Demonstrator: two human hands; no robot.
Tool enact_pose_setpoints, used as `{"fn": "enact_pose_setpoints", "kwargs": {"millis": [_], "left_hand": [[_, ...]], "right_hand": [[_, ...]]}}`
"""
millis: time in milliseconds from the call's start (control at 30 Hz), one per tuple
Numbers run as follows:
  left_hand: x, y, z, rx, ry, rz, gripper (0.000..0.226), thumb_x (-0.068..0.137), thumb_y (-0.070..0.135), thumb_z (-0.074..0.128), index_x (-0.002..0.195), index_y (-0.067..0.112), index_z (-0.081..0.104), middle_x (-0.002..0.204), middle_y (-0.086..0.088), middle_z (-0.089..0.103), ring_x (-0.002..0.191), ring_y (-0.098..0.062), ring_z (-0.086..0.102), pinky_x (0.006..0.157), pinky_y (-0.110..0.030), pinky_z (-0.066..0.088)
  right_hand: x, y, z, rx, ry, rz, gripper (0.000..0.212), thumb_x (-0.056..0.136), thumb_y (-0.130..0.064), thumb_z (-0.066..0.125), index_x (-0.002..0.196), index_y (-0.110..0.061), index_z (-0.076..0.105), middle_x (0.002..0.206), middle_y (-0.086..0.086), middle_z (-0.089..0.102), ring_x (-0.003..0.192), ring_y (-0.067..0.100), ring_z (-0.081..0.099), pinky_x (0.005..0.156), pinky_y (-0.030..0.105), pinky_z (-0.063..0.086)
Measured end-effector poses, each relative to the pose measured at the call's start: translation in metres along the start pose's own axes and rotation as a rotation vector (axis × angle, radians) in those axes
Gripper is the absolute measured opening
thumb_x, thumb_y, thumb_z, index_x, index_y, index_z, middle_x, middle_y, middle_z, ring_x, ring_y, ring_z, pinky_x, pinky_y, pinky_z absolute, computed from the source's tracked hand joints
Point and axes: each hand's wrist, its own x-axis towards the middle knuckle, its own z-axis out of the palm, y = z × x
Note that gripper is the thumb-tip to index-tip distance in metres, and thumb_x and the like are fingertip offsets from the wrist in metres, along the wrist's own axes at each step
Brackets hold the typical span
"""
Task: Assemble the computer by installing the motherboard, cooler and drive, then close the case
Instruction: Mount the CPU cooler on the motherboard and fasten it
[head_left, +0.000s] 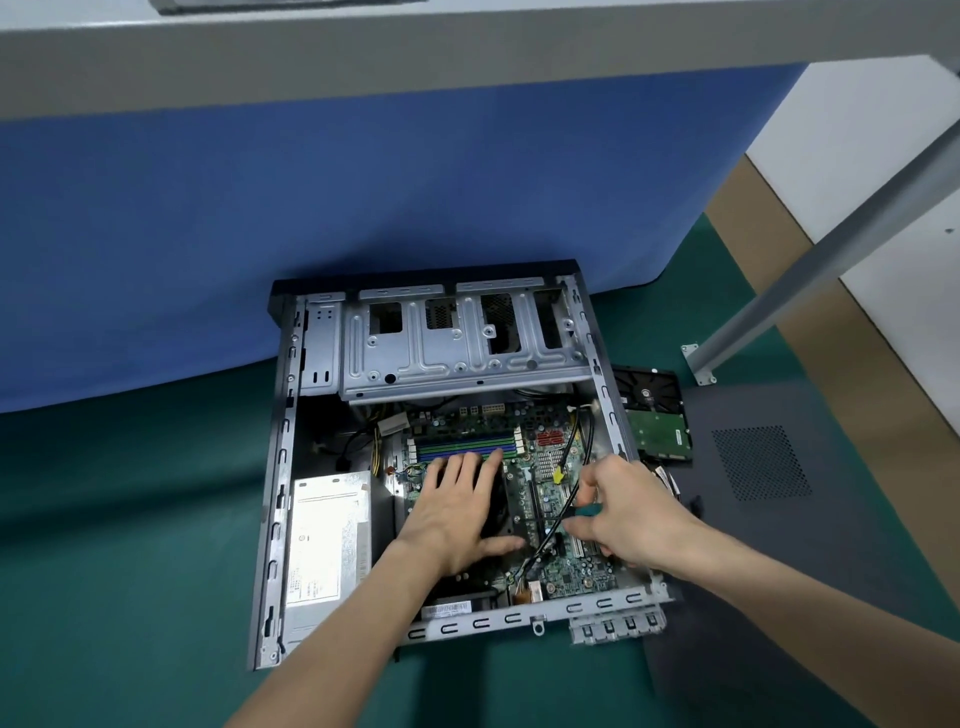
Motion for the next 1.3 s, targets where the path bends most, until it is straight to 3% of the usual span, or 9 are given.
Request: {"fn": "enact_pose_setpoints", "kwargs": {"millis": [133,367,800,933,1067,1133,1200,1233,1300], "left_hand": [[0.001,0.001,-0.001,0.026,0.008,-0.005,0.105,0.077,0.079,0.039,0.149,0.016,-0.003,0.141,-0.007,0.027,0.131,-0.028,0.025,0.113,-0.045,0.012],[0.001,0.002,0.0,0.077,0.015,-0.01,0.104,0.079,0.077,0.037,0.149,0.014,-0.006,0.139,-0.008,0.028,0.127,-0.029,0.027,0.111,-0.046,0.015],[0.003,0.002,0.005,0.062,0.021,-0.017,0.102,0.081,0.07,0.047,0.149,0.016,-0.007,0.139,-0.008,0.026,0.128,-0.03,0.025,0.111,-0.048,0.014],[0.003,0.002,0.005,0.068,0.031,-0.01,0.102,0.081,0.07,0.046,0.149,0.014,-0.006,0.139,-0.008,0.027,0.128,-0.03,0.026,0.111,-0.048,0.014],[0.002,0.001,0.005,0.077,0.037,-0.008,0.101,0.082,0.068,0.046,0.149,0.012,-0.005,0.136,-0.009,0.029,0.125,-0.03,0.028,0.109,-0.048,0.017],[0.003,0.001,0.006,0.074,0.04,-0.006,0.101,0.082,0.068,0.047,0.149,0.012,-0.003,0.135,-0.008,0.03,0.123,-0.029,0.029,0.108,-0.047,0.018],[0.005,0.0,0.008,0.078,0.036,-0.005,0.101,0.082,0.068,0.047,0.149,0.013,-0.004,0.135,-0.009,0.03,0.122,-0.029,0.029,0.109,-0.048,0.018],[0.005,0.0,0.01,0.079,0.033,-0.004,0.101,0.082,0.068,0.047,0.149,0.013,-0.004,0.135,-0.009,0.03,0.123,-0.029,0.03,0.109,-0.048,0.018],[0.006,0.0,0.012,0.08,0.029,0.003,0.101,0.082,0.068,0.047,0.149,0.014,-0.005,0.135,-0.01,0.03,0.123,-0.03,0.03,0.109,-0.049,0.018]], "right_hand": [[0.001,-0.001,0.004,0.001,0.003,0.001,0.023,0.084,-0.028,0.074,0.085,-0.014,0.055,0.085,0.0,0.059,0.068,0.02,0.058,0.075,0.036,0.055],[0.002,-0.003,0.011,-0.065,0.033,-0.035,0.03,0.086,-0.031,0.07,0.073,-0.025,0.043,0.086,-0.001,0.054,0.076,0.021,0.056,0.073,0.032,0.047],[-0.001,-0.005,0.007,-0.207,0.035,-0.105,0.025,0.089,-0.031,0.066,0.079,-0.025,0.043,0.09,-0.003,0.052,0.086,0.023,0.053,0.072,0.032,0.042],[-0.005,-0.013,0.003,-0.561,0.005,-0.366,0.02,0.093,-0.016,0.058,0.111,-0.015,0.049,0.081,0.001,0.055,0.078,0.027,0.055,0.066,0.033,0.039],[0.002,-0.024,-0.002,-0.85,-0.089,-0.686,0.03,0.086,0.008,0.051,0.113,-0.003,0.046,0.062,0.001,0.034,0.051,0.02,0.029,0.058,0.037,0.034],[0.008,-0.027,0.0,-0.751,-0.078,-0.579,0.026,0.088,0.006,0.052,0.111,-0.005,0.05,0.065,0.0,0.036,0.059,0.022,0.037,0.065,0.039,0.041],[0.008,-0.029,0.004,-0.499,-0.05,-0.268,0.015,0.091,-0.005,0.059,0.103,-0.011,0.051,0.082,0.001,0.049,0.079,0.021,0.052,0.079,0.037,0.049],[0.006,-0.031,0.007,-0.339,-0.043,-0.091,0.016,0.091,-0.009,0.062,0.098,-0.012,0.049,0.09,0.001,0.053,0.084,0.02,0.056,0.08,0.035,0.052],[0.005,-0.037,0.015,0.023,-0.038,0.189,0.019,0.089,-0.007,0.064,0.097,-0.009,0.047,0.092,0.006,0.059,0.07,0.019,0.061,0.066,0.032,0.056]]}}
